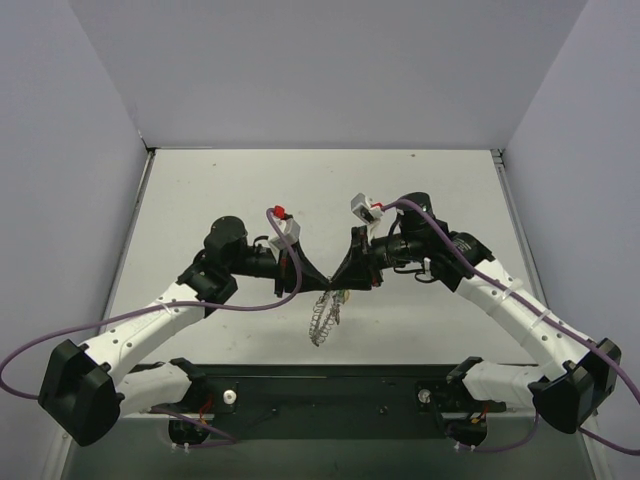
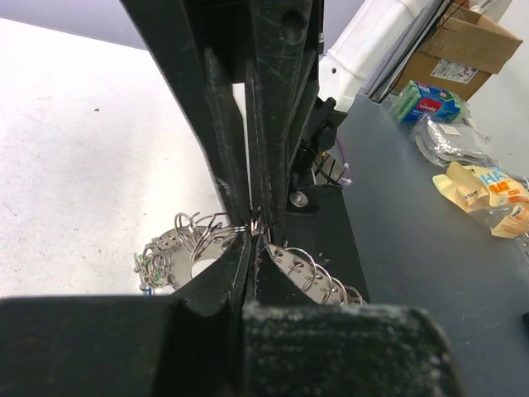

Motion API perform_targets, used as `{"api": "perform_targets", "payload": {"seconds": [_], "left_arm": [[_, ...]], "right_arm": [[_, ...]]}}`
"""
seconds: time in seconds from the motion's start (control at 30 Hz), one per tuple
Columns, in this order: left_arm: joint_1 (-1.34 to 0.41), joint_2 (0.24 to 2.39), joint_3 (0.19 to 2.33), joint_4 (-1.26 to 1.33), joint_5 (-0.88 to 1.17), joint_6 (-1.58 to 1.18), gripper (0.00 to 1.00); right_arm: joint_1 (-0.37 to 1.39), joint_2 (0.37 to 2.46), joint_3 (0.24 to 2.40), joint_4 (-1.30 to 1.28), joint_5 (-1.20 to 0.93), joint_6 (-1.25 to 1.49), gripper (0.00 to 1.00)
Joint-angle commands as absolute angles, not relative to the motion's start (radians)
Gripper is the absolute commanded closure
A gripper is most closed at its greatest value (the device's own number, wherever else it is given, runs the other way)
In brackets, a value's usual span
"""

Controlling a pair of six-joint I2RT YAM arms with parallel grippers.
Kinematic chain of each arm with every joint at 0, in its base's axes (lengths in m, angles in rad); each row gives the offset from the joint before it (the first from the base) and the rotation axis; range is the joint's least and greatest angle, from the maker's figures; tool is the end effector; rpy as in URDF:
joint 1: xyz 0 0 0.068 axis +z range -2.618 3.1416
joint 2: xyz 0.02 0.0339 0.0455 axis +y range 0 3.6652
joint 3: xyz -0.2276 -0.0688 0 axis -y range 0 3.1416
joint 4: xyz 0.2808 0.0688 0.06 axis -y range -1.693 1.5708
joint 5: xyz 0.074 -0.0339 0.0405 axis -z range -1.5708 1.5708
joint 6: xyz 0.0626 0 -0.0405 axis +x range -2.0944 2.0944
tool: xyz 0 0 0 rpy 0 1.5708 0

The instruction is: Put the keys on the keyring

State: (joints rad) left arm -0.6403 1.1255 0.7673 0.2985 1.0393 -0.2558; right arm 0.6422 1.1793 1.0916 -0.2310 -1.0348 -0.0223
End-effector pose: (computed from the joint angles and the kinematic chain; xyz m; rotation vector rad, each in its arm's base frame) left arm 0.2176 -0.2294 0.2703 1.1618 1.4176 -1.4904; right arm 0.2230 0.2340 0.3259 -1.2968 1.4707 1.3826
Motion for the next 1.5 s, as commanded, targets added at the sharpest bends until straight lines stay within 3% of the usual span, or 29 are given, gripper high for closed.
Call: {"api": "perform_targets", "payload": {"seconds": [0.0,0.07,0.17,0.27,0.37,0.63,0.77,1.1,1.2,1.23,1.33,1.47], "left_arm": [[-0.655,1.114,0.818,0.333,1.020,-0.239,1.00],[-0.655,1.097,0.815,0.318,0.987,-0.216,1.00],[-0.655,1.071,0.816,0.244,0.921,-0.172,1.00],[-0.657,1.046,0.845,0.128,0.871,-0.109,1.00],[-0.663,1.020,0.853,0.077,0.835,-0.078,1.00],[-0.696,0.976,0.790,0.124,0.896,-0.023,1.00],[-0.709,0.928,0.735,0.188,0.907,0.027,1.00],[-0.713,0.870,0.692,0.215,0.897,0.067,1.00],[-0.718,0.874,0.693,0.216,0.903,0.072,1.00],[-0.718,0.876,0.695,0.216,0.908,0.074,1.00],[-0.722,0.877,0.695,0.227,0.928,0.072,1.00],[-0.724,0.877,0.693,0.245,0.937,0.069,1.00]], "right_arm": [[0.649,1.121,1.106,-0.132,-0.944,-0.011,0.73],[0.647,1.092,1.072,-0.104,-0.866,0.000,0.47],[0.637,1.008,0.988,-0.009,-0.761,0.063,0.27],[0.617,0.942,0.937,0.080,-0.689,0.100,0.16],[0.600,0.948,0.937,0.087,-0.692,0.115,0.16],[0.600,0.997,0.974,0.068,-0.729,0.137,0.28],[0.600,1.005,0.983,0.058,-0.771,0.132,0.42],[0.632,1.049,1.029,0.019,-0.934,0.103,0.51],[0.652,1.077,1.043,0.009,-0.951,0.104,0.72],[0.656,1.083,1.046,0.008,-0.956,0.104,0.83],[0.670,1.101,1.055,0.008,-0.960,0.109,0.98],[0.681,1.127,1.071,0.008,-0.972,0.126,1.00]]}}
